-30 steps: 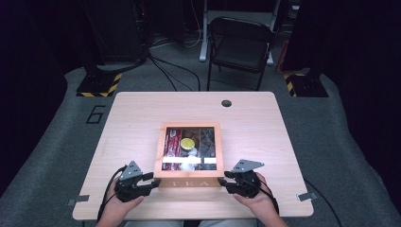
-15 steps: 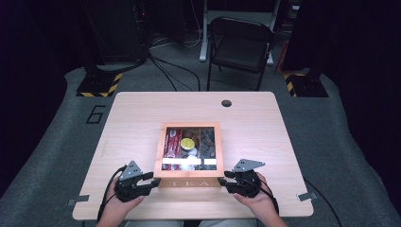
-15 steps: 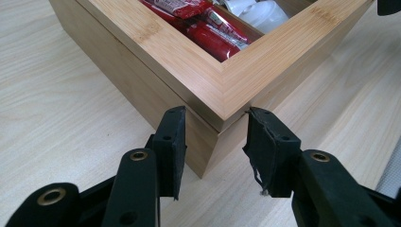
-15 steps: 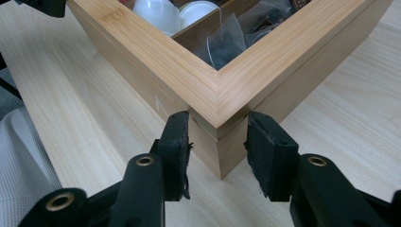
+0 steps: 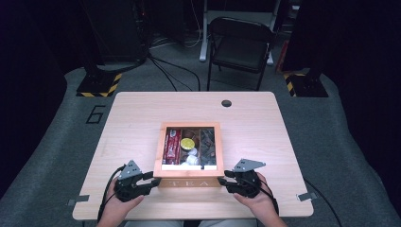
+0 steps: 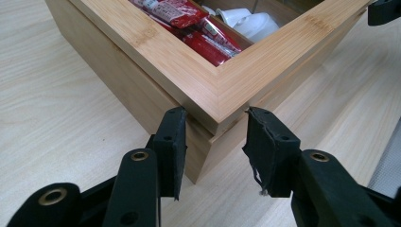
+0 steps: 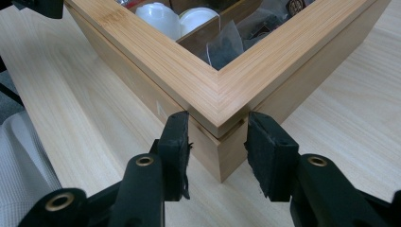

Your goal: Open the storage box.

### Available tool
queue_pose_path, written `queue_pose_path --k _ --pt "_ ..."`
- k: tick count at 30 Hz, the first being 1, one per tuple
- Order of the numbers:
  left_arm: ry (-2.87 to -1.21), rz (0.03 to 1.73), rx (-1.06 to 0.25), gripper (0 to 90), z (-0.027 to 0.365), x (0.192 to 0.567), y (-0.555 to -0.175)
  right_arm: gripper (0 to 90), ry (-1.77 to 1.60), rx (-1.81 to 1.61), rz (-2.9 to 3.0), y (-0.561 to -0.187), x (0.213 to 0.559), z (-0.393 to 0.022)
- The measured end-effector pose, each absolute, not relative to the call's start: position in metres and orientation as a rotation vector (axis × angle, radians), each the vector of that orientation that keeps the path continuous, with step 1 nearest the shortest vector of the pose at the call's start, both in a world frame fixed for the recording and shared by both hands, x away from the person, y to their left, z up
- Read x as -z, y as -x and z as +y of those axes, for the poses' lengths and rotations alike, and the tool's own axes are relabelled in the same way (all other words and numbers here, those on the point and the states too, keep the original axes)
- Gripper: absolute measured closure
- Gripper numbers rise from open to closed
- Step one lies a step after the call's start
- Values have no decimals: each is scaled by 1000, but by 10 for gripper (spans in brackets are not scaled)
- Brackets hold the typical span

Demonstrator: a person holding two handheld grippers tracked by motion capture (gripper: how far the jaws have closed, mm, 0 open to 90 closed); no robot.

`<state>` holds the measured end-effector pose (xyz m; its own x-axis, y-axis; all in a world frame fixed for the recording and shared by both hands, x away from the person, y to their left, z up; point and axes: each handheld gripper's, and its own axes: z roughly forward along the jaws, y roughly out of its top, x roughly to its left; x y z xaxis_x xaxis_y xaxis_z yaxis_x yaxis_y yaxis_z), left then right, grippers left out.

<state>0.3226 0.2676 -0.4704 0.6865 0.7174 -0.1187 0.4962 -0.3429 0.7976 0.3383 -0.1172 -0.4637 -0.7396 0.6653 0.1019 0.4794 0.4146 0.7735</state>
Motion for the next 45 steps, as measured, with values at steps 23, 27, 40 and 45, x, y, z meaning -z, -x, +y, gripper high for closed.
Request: queue_pose_path --k 23,27,40,45 --pt "-2000 923 -346 596 265 461 -324 600 -971 -1251 2398 -337 455 -115" --pt "-1995 933 -348 587 265 456 -325 593 -971 -1250 2393 -338 452 -115" --pt "-1985 943 -308 579 266 435 -334 588 -1009 -1251 2419 -348 432 -113" --pt "-1980 949 -297 578 266 427 -337 588 -1011 -1247 2437 -353 424 -112"
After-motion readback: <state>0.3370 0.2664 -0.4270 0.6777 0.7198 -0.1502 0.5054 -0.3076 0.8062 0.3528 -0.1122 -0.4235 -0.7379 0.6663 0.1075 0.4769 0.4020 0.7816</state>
